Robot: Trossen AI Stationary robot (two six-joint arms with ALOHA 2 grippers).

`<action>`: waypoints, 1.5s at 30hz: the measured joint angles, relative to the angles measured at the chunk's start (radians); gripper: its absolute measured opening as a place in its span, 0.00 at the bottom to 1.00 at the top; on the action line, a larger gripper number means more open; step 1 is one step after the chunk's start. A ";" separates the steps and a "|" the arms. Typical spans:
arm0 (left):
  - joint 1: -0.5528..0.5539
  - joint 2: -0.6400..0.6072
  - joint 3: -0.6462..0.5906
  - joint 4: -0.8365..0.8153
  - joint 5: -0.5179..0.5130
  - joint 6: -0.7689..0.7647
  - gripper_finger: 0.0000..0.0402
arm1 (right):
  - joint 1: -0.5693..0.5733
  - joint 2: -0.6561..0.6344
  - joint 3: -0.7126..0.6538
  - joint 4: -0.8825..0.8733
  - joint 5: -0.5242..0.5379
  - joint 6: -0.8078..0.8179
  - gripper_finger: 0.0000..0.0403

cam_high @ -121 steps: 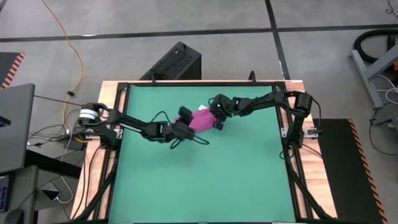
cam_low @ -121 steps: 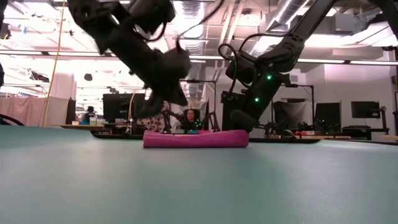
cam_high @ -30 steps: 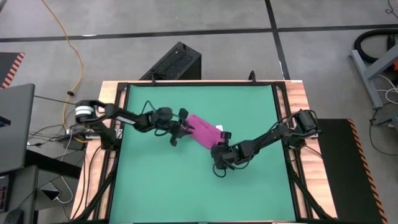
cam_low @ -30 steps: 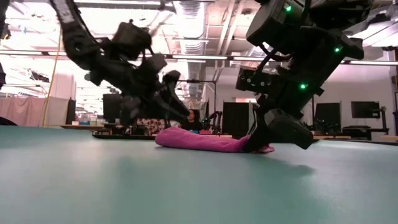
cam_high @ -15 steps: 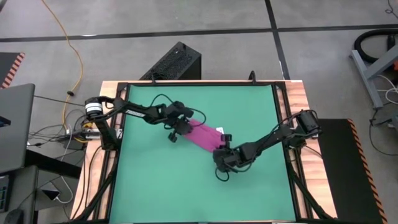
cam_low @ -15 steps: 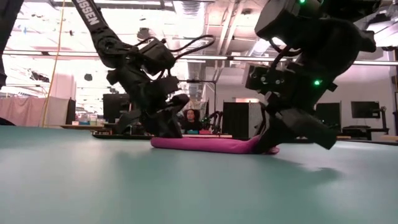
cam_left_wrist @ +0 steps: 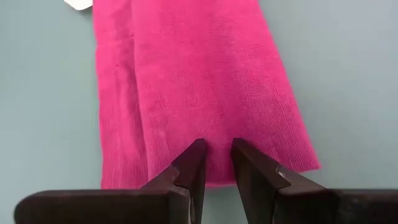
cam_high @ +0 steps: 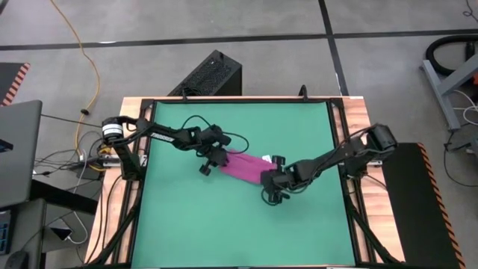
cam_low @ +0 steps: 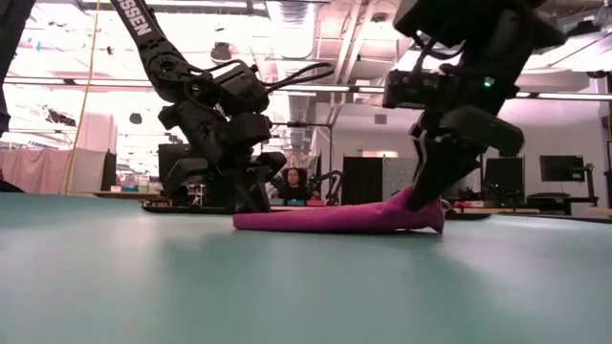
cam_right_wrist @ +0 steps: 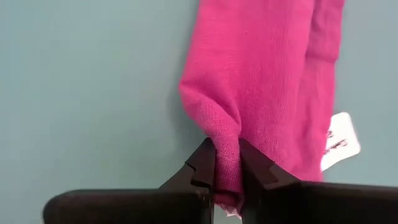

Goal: Roll towel into tight, uniform cylinder
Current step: Roll the pink towel

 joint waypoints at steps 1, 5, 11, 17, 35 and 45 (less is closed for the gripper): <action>-0.002 0.000 0.000 -0.003 0.008 -0.001 0.18 | -0.015 0.000 0.000 -0.003 -0.026 0.017 0.13; -0.004 0.000 -0.001 -0.022 0.042 -0.023 0.18 | -0.070 0.000 0.001 0.018 -0.162 0.050 0.13; -0.006 0.000 -0.001 -0.082 0.088 -0.057 0.18 | -0.156 -0.004 0.002 0.014 -0.328 0.073 0.13; -0.006 0.000 -0.001 -0.125 0.120 -0.065 0.18 | -0.243 -0.004 0.003 0.012 -0.454 0.073 0.13; -0.022 -0.002 -0.001 -0.190 0.180 -0.172 0.18 | -0.490 -0.065 0.005 -0.026 -0.708 0.042 0.13; -0.050 0.000 -0.002 -0.198 0.219 -0.202 0.18 | -0.594 -0.003 0.004 0.011 -0.828 -0.002 0.13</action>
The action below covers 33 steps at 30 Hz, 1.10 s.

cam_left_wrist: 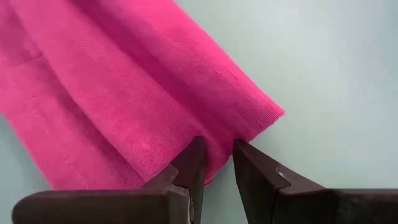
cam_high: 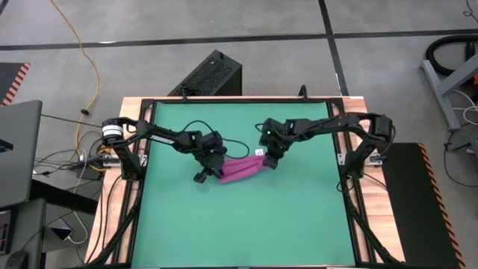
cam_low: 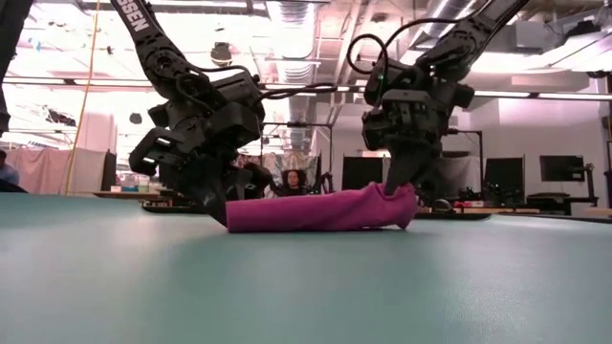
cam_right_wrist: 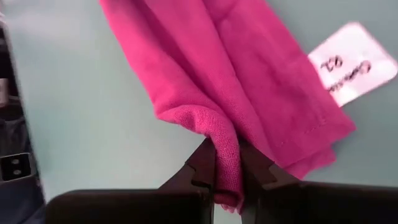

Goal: Roll towel into tight, uniform cylinder
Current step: Roll the pink towel

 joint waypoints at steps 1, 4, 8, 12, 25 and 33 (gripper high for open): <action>0.000 0.000 -0.001 -0.003 0.010 0.000 0.18 | -0.010 -0.006 0.000 0.009 -0.014 -0.011 0.13; 0.000 0.000 -0.001 -0.004 0.013 -0.003 0.18 | -0.043 -0.015 0.000 0.017 -0.026 -0.020 0.13; 0.000 0.000 -0.001 -0.007 0.016 -0.005 0.18 | -0.076 0.009 0.000 0.022 -0.026 -0.024 0.12; 0.000 0.000 -0.001 -0.014 0.021 -0.003 0.18 | -0.088 0.046 0.000 0.061 -0.026 -0.039 0.12; -0.001 0.000 -0.001 -0.038 0.048 -0.007 0.18 | -0.176 0.098 0.001 0.138 -0.044 0.047 0.12; -0.001 0.002 -0.003 -0.041 0.055 0.003 0.18 | -0.178 0.099 0.000 0.168 0.029 0.109 0.12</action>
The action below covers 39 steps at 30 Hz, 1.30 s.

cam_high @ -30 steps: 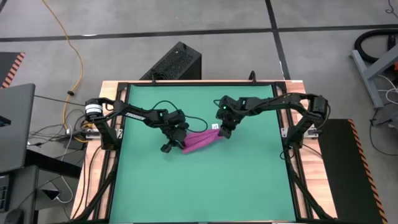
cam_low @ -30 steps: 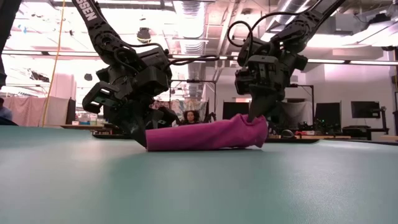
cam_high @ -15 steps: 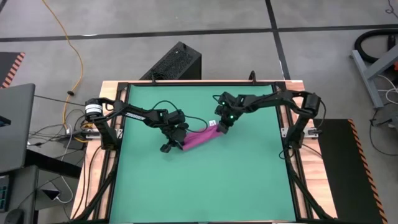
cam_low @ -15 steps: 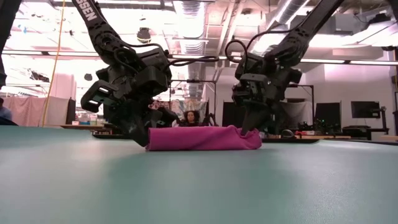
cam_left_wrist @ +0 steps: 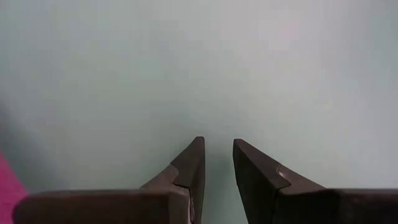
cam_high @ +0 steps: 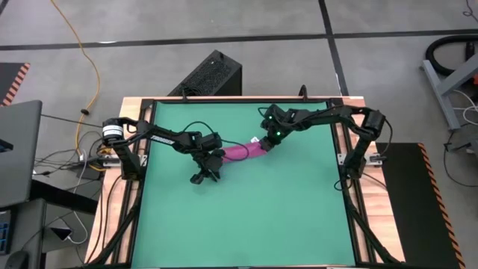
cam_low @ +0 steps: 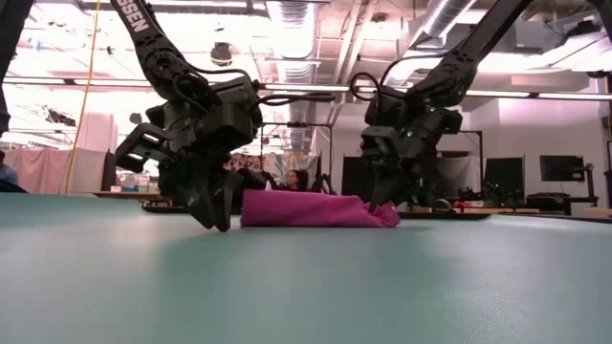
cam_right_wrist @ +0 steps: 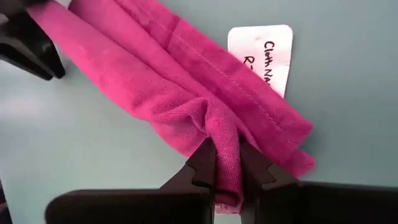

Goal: Roll towel into tight, uniform cylinder
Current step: Roll the pink towel

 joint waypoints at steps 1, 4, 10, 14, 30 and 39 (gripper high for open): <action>0.000 0.000 0.000 0.002 0.003 0.000 0.18 | 0.001 0.000 0.000 -0.002 0.007 0.005 0.12; -0.003 -0.006 0.001 -0.011 0.017 -0.043 0.16 | 0.000 0.000 0.000 -0.008 0.011 0.010 0.12; -0.045 -0.134 -0.001 -0.067 -0.208 -0.081 0.02 | -0.012 0.000 0.000 -0.014 0.013 0.007 0.12; -0.083 -0.248 -0.002 0.025 -0.381 -0.071 0.01 | -0.015 0.000 0.000 -0.015 0.012 -0.009 0.12; -0.109 -0.104 -0.145 0.589 -0.541 0.019 0.00 | -0.001 0.000 0.000 -0.019 0.021 -0.028 0.12; -0.028 -0.099 -0.137 0.625 -0.617 0.025 0.00 | 0.007 0.000 0.000 -0.013 0.028 -0.043 0.12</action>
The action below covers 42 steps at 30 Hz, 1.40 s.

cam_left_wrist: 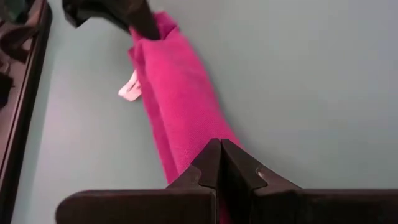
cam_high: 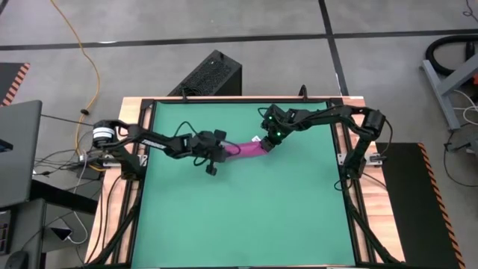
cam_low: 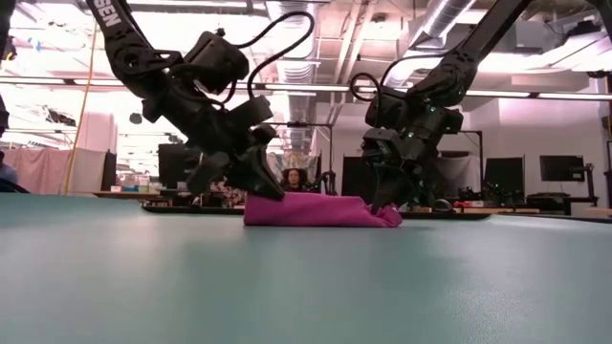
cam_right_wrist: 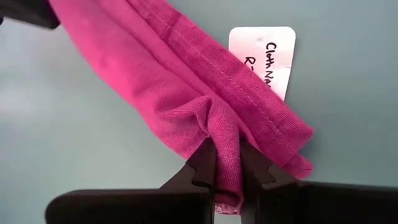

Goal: Roll towel into tight, uniform cylinder
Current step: Roll the pink towel

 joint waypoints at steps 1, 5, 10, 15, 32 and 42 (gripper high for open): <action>0.011 0.000 0.000 0.000 0.006 0.000 0.00 | 0.000 0.000 0.000 0.000 0.000 0.000 0.12; 0.053 0.000 0.000 0.001 0.014 -0.004 0.00 | 0.000 0.000 0.000 0.001 0.000 -0.001 0.12; 0.106 0.003 0.000 -0.012 0.034 -0.007 0.00 | 0.000 0.000 0.000 0.000 -0.001 -0.003 0.12; 0.156 0.084 0.000 0.008 0.101 -0.029 0.00 | 0.001 0.000 0.000 -0.004 -0.007 -0.003 0.12; 0.175 0.189 0.007 -0.013 0.089 -0.079 0.00 | -0.013 -0.042 0.000 -0.015 0.153 -0.097 0.15; 0.175 0.191 0.005 -0.010 0.097 -0.098 0.00 | -0.043 -0.052 0.000 -0.041 0.156 -0.089 0.28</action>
